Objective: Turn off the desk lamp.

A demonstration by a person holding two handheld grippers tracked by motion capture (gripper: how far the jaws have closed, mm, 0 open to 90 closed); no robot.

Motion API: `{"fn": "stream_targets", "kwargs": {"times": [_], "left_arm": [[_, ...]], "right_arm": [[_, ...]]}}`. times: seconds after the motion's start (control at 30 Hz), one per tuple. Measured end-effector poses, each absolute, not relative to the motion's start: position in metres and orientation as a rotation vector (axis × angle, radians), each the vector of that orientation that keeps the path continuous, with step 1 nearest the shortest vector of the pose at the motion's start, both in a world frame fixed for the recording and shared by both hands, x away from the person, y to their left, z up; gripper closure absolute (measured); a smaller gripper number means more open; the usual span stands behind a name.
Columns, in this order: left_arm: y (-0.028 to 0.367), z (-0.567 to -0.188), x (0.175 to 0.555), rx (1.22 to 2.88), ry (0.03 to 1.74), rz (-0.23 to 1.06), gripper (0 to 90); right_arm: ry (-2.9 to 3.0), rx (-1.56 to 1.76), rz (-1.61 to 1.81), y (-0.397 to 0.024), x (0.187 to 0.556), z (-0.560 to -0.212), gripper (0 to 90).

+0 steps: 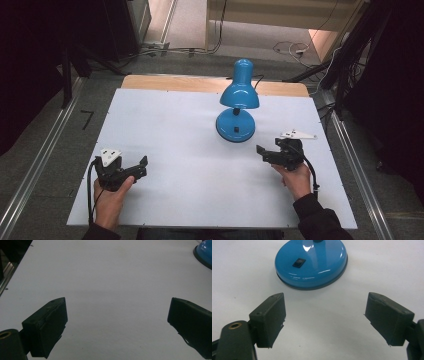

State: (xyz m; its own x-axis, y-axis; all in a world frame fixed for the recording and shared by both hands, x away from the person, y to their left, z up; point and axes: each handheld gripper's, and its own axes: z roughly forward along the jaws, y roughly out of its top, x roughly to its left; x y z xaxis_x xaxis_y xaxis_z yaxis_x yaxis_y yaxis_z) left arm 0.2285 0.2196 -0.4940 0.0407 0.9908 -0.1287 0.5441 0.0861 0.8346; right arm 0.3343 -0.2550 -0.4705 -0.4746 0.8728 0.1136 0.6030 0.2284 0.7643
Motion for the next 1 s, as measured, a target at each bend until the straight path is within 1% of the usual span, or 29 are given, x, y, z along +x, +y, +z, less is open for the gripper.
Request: {"fn": "stream_targets", "kwargs": {"times": [1.0], "left_arm": [[0.22,-0.494,0.228,1.555,1.611,0.736,3.3]], "right_arm": [[2.157,1.395,1.086,-0.277,0.32,-0.474,15.1]]}}
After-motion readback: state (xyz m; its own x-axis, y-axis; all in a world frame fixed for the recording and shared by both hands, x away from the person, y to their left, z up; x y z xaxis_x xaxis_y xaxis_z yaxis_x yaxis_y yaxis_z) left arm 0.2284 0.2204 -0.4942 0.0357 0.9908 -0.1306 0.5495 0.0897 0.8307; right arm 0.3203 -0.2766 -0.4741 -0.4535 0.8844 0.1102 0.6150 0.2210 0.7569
